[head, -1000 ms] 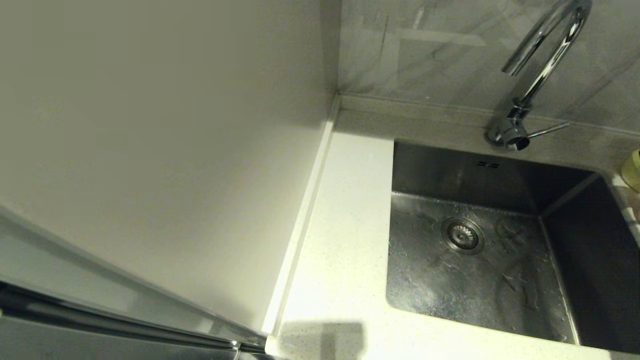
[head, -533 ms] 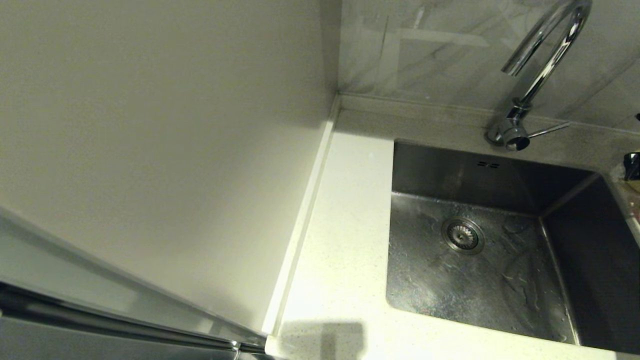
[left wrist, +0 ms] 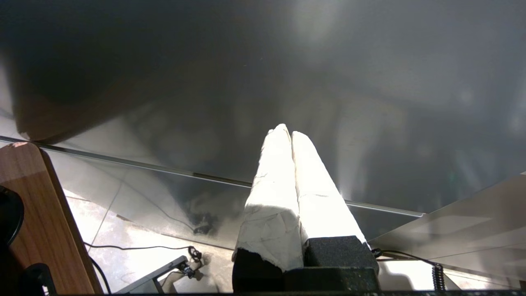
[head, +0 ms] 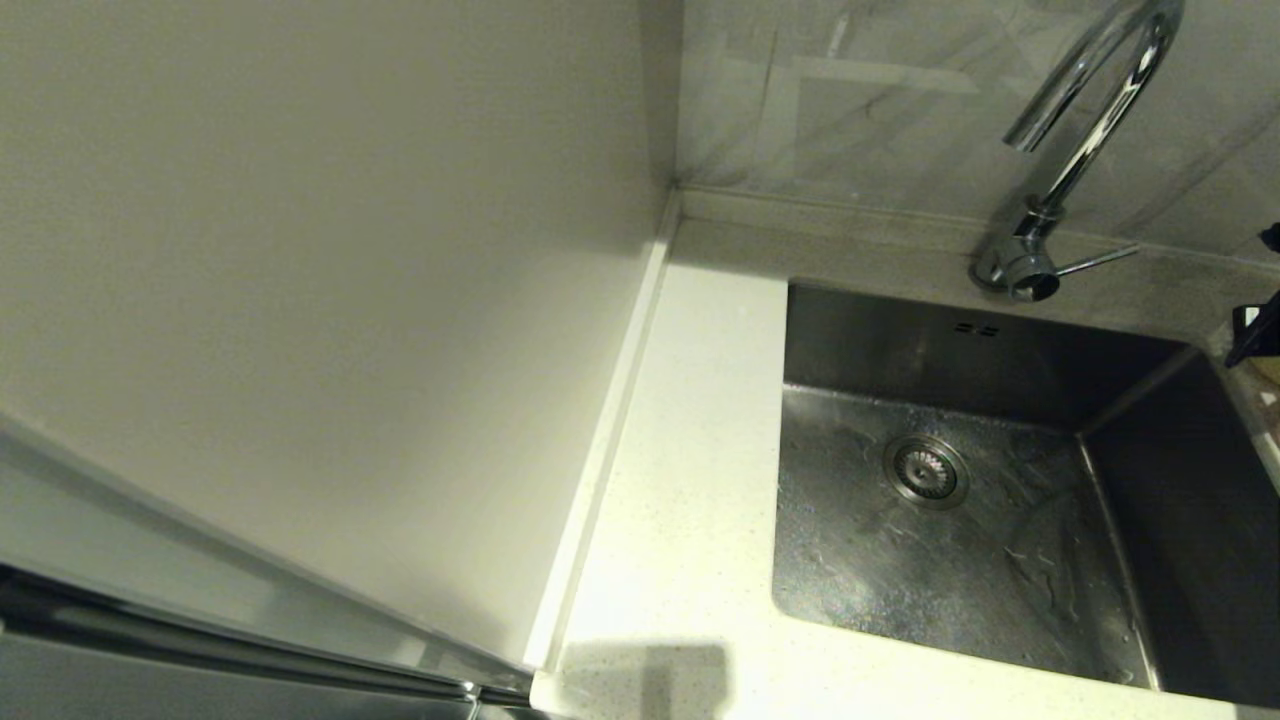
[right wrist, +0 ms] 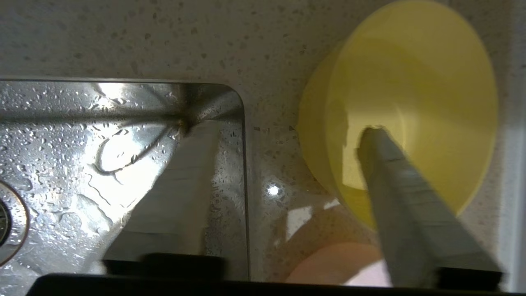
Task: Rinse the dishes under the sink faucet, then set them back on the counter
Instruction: Put a bowl into the sink
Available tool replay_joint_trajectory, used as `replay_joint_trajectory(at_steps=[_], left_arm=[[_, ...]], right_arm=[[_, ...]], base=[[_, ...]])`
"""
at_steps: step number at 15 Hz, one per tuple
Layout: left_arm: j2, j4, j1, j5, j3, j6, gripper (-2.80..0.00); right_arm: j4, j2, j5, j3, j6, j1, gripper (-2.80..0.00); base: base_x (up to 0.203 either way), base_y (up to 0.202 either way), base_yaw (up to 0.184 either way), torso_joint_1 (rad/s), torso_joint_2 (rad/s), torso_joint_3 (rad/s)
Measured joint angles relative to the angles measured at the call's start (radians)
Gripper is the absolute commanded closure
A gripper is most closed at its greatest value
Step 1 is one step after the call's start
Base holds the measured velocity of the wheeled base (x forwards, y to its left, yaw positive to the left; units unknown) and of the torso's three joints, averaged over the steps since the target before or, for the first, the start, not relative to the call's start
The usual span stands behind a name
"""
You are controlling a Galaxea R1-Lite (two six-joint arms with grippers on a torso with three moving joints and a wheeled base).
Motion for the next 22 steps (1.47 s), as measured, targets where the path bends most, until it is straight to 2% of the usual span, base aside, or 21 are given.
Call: replay_joint_trajectory(at_steps=[5,13,15,22], left_arm=[[0.000,0.000,0.000,0.000,0.000,0.000,0.00],[0.000,0.000,0.000,0.000,0.000,0.000,0.00],[0.000,0.000,0.000,0.000,0.000,-0.001,0.00],[0.000,0.000,0.000,0.000,0.000,0.000,0.00]], right_arm=[[-0.003,0.014,0.007,-0.002,-0.022,-0.008,0.00],[-0.002,-0.005,0.026,0.001,-0.008,-0.007,0.00],[-0.002,-0.021,0.053,0.002,-0.003,0.006,0.00],[-0.015,-0.138,0.064,0.040,0.064,0.088,0.00]], base=[[0.000,0.000,0.000,0.000,0.00,0.000],[0.000,0.000,0.000,0.000,0.00,0.000],[0.000,0.000,0.000,0.000,0.00,0.000],[0.000,0.000,0.000,0.000,0.00,0.000]])
